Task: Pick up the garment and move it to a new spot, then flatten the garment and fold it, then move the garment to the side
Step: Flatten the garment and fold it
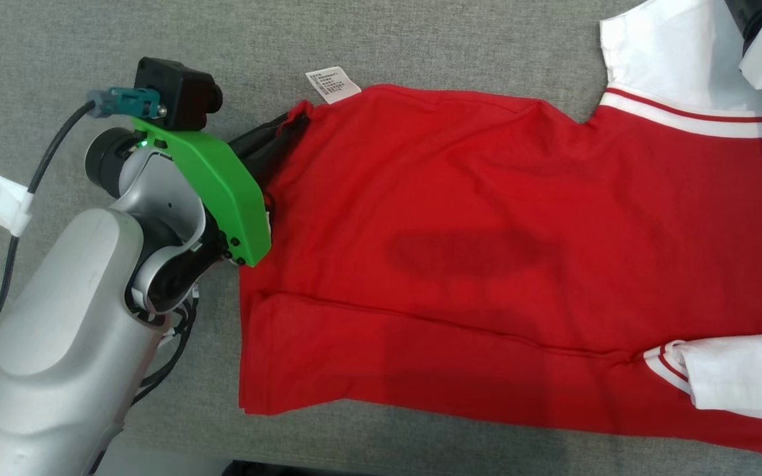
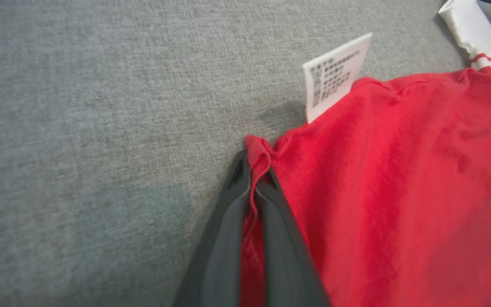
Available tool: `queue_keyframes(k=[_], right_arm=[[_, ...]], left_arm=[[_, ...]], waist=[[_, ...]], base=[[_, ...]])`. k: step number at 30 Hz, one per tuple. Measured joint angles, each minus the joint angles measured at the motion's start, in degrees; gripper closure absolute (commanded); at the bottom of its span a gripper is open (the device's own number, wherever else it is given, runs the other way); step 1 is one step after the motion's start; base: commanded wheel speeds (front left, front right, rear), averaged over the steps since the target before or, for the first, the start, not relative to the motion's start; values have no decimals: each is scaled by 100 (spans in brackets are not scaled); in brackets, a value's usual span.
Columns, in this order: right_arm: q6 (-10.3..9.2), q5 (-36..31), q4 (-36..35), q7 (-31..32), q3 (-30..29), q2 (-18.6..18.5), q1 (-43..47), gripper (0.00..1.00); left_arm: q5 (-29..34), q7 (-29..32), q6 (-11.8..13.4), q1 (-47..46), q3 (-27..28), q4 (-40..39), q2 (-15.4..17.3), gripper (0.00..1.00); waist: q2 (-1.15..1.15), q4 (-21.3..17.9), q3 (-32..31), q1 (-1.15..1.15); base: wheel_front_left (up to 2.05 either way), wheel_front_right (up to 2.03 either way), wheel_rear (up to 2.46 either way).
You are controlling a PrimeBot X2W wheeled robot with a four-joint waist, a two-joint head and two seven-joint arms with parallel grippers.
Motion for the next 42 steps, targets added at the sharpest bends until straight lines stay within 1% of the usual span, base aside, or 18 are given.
queue_keyframes(k=[1, 3, 4, 5, 6, 8, 9, 10, 11, 12, 13, 18, 21, 24, 28, 31, 35, 42], right_arm=[[0, 2, 45, 24, -5, 1, -25, 58], [52, 10, 134, 65, 10, 9, -65, 53], [66, 14, 177, 74, 27, 27, -86, 47], [76, 30, 209, 99, 52, 56, -121, 33], [114, 45, 230, 134, 77, 74, -144, 27], [168, 75, 274, 152, 112, 98, -157, 20], [221, 105, 304, 204, 146, 114, -162, 25], [229, 107, 331, 257, 158, 119, -164, 51], [245, 108, 344, 290, 159, 112, -165, 64], [247, 108, 369, 305, 158, 103, -166, 91], [254, 109, 394, 312, 159, 99, -166, 100], [352, 156, 441, 214, 148, 185, -191, 100], [363, 155, 501, -67, 108, 307, -205, 100], [422, 165, 502, -397, -38, 398, -253, 100], [569, 423, 419, -661, -198, 460, -212, 100], [689, 493, 304, -826, -210, 515, -26, 100], [779, 638, 156, -1025, -266, 560, 339, 100], [864, 731, -83, -1282, -297, 578, 800, 100]], left_arm=[[0, 0, -1, -13, 4, 18, 0, 100], [0, -11, -3, -33, 38, 73, 9, 100], [0, -47, -3, -33, 70, 116, 18, 100], [0, -57, -3, -34, 111, 159, 26, 100], [0, -60, -3, -38, 136, 194, 36, 100], [0, -92, -4, -38, 146, 250, 46, 100], [0, -101, -5, -39, 151, 316, 48, 100], [0, -101, -7, -39, 157, 343, 52, 100], [0, -100, -8, -42, 158, 360, 52, 100], [0, -101, -8, -45, 160, 380, 53, 100], [-1, -101, -8, -47, 166, 394, 53, 100], [-8, -168, -47, -65, 187, 497, 51, 100], [-7, -305, -52, -69, 213, 603, 47, 100], [1, -402, -55, -69, 231, 732, 47, 100], [2, -460, -55, -63, 227, 881, 45, 100], [2, -543, -56, -29, 232, 971, 54, 100], [2, -670, -56, 107, 282, 1079, 73, 100], [1, -989, -56, 405, 410, 1103, 183, 100]], waist=[[0, -4, -2, 0], [0, -20, -10, 0], [0, -34, -17, 0], [0, -52, -27, 0], [0, -73, -38, 0], [0, -111, -67, 0], [0, -146, -102, 0], [0, -166, -117, 0], [0, -183, -129, 0], [0, -197, -140, 0], [0, -207, -148, 0], [0, -242, -164, 0], [0, -269, -199, 0], [0, -308, -267, 0], [0, -352, -396, 0], [0, -390, -508, 0], [0, -457, -674, 0], [0, -594, -938, 0]], base=[[0, 0, 0], [0, 0, 0], [0, 0, 0], [0, 0, 0], [0, 0, 0], [0, 0, 0], [0, 0, 0], [0, 0, 0], [0, 0, 0], [0, 0, 0], [0, 0, 0], [0, 0, 0], [0, 0, 0], [0, 0, 0], [0, 0, 0], [0, 0, 0], [0, 0, 0], [0, 0, 0]])
